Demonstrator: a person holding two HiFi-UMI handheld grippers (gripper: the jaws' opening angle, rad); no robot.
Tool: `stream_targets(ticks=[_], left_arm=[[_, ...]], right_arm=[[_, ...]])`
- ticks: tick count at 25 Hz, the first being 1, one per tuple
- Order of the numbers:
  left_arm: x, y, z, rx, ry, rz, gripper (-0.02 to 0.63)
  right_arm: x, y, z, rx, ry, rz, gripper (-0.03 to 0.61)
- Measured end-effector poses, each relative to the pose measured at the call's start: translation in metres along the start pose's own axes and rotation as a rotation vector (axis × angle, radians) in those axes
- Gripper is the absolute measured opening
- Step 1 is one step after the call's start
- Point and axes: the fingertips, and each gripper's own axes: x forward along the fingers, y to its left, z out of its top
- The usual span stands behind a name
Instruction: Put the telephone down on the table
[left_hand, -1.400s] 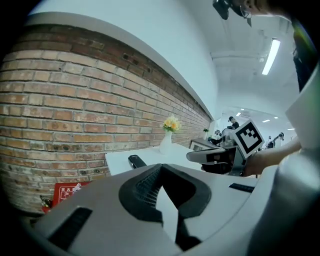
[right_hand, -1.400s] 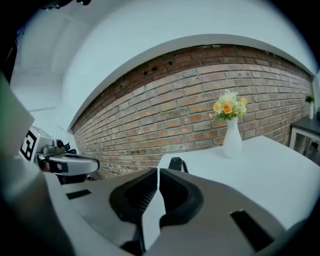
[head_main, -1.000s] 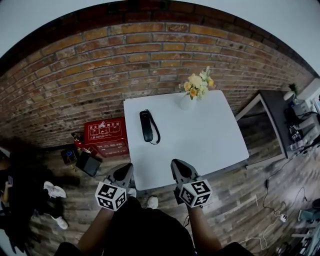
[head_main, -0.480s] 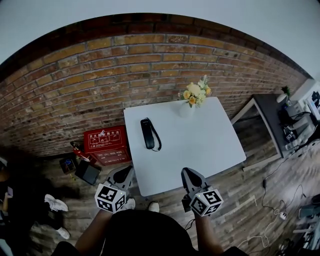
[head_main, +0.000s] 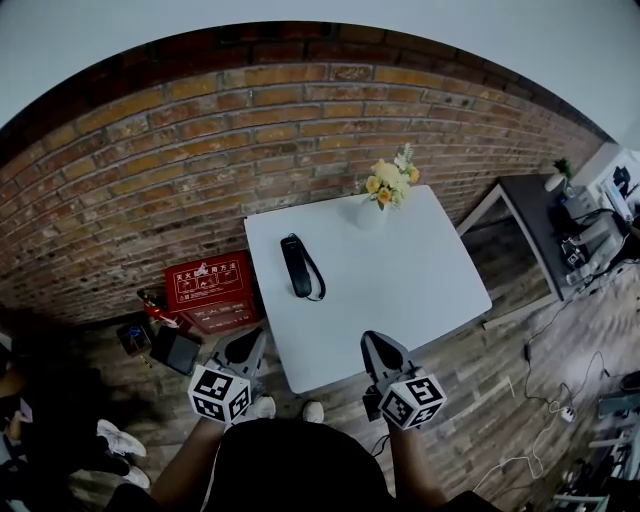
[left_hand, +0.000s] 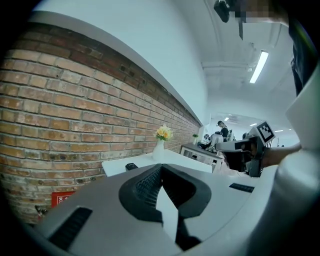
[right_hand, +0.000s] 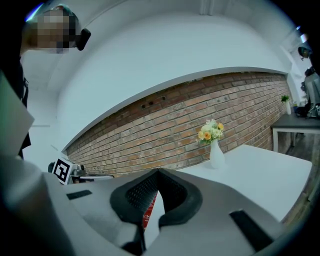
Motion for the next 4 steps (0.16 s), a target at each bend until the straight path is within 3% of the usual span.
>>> stream_targets(ticks=[4], left_arm=[[0.0014,0.0069,0.0013,0.004,0.0,-0.004,0.012]], right_arm=[[0.0028,-0.0007,-0.0004,0.001,-0.001,-0.015,0.021]])
